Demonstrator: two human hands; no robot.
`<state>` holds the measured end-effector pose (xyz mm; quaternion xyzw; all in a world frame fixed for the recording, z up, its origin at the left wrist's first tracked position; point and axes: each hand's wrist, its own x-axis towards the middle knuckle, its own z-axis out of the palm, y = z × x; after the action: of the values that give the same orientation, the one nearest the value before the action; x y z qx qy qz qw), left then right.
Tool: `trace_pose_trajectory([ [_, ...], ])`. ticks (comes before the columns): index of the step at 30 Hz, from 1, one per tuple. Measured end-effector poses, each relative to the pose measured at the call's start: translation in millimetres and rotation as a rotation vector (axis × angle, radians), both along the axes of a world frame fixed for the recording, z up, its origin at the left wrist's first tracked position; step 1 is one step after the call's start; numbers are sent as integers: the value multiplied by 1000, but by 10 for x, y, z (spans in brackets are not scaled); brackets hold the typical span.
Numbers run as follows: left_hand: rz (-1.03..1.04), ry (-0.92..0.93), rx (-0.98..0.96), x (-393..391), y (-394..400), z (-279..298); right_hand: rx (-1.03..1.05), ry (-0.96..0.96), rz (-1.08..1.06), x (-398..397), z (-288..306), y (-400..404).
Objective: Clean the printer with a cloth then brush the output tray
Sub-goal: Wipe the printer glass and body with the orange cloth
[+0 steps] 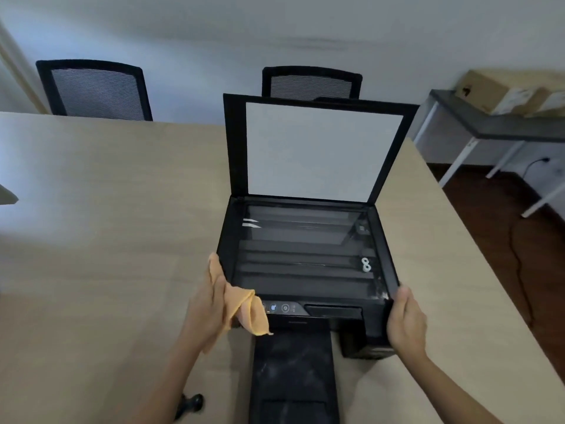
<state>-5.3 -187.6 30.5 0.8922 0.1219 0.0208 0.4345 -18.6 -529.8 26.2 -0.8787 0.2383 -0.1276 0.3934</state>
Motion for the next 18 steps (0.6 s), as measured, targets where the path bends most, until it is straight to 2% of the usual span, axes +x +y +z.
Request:
trace_pose_trajectory([
  [1, 25, 19, -66, 119, -45, 35, 74, 15, -41, -11, 8, -29],
  [3, 107, 46, -73, 319, -117, 18, 208, 56, -150, 2, 18, -84],
  [4, 145, 36, 31, 329, -168, 7, 246, 69, -185, 14, 27, -93],
  [6, 113, -50, 377, 193, -265, -28, 281, 75, -209, 37, 31, -112],
  [7, 33, -98, 536, 70, -334, -56, 300, 79, -220, 33, 26, -120],
  [9, -91, -204, 671, -145, -503, -93, 347, 74, -223, 28, 33, -101],
  [14, -554, -264, 716, -360, -1566, -95, 507, 102, -222, 15, -39, -186],
  [18, -728, -263, 732, -141, -2259, -70, 793, 66, -251, -9, -44, -235],
])
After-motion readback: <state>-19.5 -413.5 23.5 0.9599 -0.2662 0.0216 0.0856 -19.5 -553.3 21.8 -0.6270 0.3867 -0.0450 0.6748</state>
